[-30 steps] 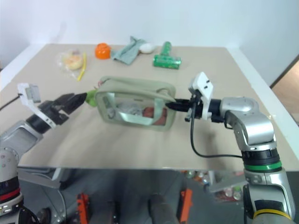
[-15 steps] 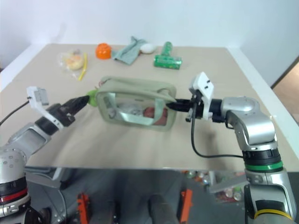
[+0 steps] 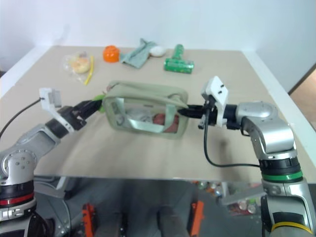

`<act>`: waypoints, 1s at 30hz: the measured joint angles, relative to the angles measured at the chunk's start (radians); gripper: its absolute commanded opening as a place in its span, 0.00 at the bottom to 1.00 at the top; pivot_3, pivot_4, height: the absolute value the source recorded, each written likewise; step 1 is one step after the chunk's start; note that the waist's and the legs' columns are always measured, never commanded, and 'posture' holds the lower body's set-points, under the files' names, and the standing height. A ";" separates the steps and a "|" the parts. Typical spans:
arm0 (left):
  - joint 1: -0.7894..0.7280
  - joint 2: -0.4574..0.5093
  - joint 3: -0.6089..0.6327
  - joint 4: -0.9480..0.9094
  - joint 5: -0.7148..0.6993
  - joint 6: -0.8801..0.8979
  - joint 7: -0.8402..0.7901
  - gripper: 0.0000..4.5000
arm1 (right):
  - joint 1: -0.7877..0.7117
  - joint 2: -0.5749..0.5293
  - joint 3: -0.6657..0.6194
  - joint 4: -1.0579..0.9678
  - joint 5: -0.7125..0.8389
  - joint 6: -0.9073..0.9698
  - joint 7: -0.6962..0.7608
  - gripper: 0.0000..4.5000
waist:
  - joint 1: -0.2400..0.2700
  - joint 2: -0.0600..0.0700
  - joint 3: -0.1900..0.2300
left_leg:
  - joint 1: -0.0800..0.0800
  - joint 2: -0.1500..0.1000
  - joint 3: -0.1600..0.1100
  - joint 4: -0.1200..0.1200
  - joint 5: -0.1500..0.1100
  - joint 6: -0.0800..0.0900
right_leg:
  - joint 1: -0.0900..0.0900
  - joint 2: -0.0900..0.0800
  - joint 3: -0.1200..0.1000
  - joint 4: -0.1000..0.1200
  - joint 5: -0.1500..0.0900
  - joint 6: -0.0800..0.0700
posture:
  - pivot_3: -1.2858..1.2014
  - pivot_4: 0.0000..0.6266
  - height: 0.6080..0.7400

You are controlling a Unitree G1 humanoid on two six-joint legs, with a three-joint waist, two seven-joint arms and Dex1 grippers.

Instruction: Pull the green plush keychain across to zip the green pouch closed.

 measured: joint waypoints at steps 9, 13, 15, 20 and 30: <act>-0.011 0.000 -0.003 0.069 0.041 -0.031 -0.059 0.01 | 0.000 0.000 0.000 -0.013 0.000 0.005 -0.002 0.00 | 0.000 0.000 0.000 | 0.000 0.000 0.000 0.000 0.000 0.000 | 0.000 0.000 0.000 0.000 0.000 0.000 | 0.52 0.24 1.00; -0.016 0.011 0.000 0.085 0.068 -0.054 -0.081 0.01 | 0.000 0.000 0.000 -0.015 0.000 0.005 0.000 0.00 | 0.000 0.000 0.000 | 0.000 0.000 0.000 0.000 0.000 0.000 | 0.000 0.000 0.000 0.000 0.000 0.000 | 0.52 0.24 1.00; -0.020 0.010 0.000 0.091 0.074 -0.060 -0.085 0.01 | 0.000 0.000 0.000 -0.015 0.000 0.005 0.001 0.00 | 0.000 0.000 0.000 | 0.000 0.000 0.000 0.000 0.000 0.000 | 0.000 0.000 0.000 0.000 0.000 0.000 | 0.52 0.24 1.00; -0.098 0.000 0.006 0.099 0.075 -0.107 -0.108 0.01 | 0.000 -0.001 0.000 -0.015 0.000 0.005 0.002 0.00 | 0.001 0.000 0.000 | 0.000 0.000 0.000 0.001 0.000 0.000 | 0.000 0.000 0.000 0.000 0.000 0.000 | 0.52 0.24 1.00; -0.248 -0.019 -0.135 0.067 0.092 -0.120 -0.215 0.01 | 0.000 -0.003 0.000 -0.015 0.000 0.005 0.002 0.00 | -0.001 0.000 0.000 | 0.000 0.000 0.000 0.000 0.000 0.000 | 0.000 0.000 0.001 0.000 0.000 0.000 | 0.52 0.24 1.00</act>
